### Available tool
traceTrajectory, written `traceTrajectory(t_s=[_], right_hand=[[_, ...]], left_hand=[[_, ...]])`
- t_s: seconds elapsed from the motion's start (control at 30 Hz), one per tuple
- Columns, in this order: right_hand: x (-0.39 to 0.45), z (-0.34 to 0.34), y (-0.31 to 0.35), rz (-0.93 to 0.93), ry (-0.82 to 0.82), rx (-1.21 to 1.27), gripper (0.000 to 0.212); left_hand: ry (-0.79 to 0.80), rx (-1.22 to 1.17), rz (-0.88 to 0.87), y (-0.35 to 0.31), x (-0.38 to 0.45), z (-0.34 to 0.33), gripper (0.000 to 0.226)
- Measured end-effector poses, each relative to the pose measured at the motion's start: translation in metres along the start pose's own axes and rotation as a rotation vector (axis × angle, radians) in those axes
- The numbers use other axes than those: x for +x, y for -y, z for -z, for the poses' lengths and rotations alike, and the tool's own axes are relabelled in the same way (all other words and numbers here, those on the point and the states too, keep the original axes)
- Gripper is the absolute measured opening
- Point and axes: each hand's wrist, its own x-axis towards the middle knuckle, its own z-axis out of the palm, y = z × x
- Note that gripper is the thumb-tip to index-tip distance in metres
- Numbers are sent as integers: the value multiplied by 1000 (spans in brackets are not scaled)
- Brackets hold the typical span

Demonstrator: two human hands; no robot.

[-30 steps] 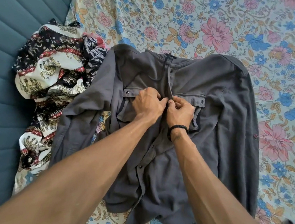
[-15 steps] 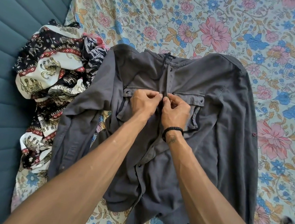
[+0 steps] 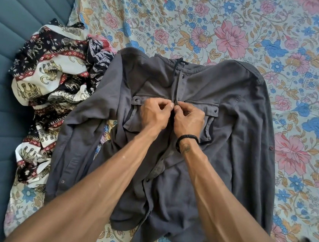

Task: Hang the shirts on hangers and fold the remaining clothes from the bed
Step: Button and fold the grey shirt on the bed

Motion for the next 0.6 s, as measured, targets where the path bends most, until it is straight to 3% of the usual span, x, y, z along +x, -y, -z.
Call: traceTrajectory(t_s=[0.07, 0.13, 0.17, 0.23, 0.3, 0.4, 0.43, 0.5, 0.57, 0.6], right_hand=[[9, 6, 1, 64, 100, -129, 14], [23, 16, 7, 191, 239, -354, 27], [34, 20, 12, 283, 230, -428, 36], [71, 25, 30, 457, 56, -464, 30], [120, 31, 52, 489, 10, -581, 32], [181, 50, 67, 405, 300, -1024, 68], [190, 60, 68, 355, 381, -1164, 73], [188, 82, 64, 289, 425, -1308, 60], [162, 100, 59, 369, 330, -1219, 28], [143, 110, 52, 436, 265, -1161, 17]], left_hand=[[59, 25, -24, 6, 4, 4, 12], [158, 198, -112, 9, 18, 13, 16], [154, 294, -197, 7, 30, 18, 21], [22, 469, -346, -3, 68, 32, 28], [-43, 711, -416, -18, 112, 49, 43], [253, 1057, -391, -34, 171, 74, 92], [360, 1096, -360, -38, 183, 79, 96], [502, 1100, -344, -51, 179, 84, 70], [434, 1089, -449, -62, 154, 88, 34], [382, 1079, -486, -62, 134, 92, 31]])
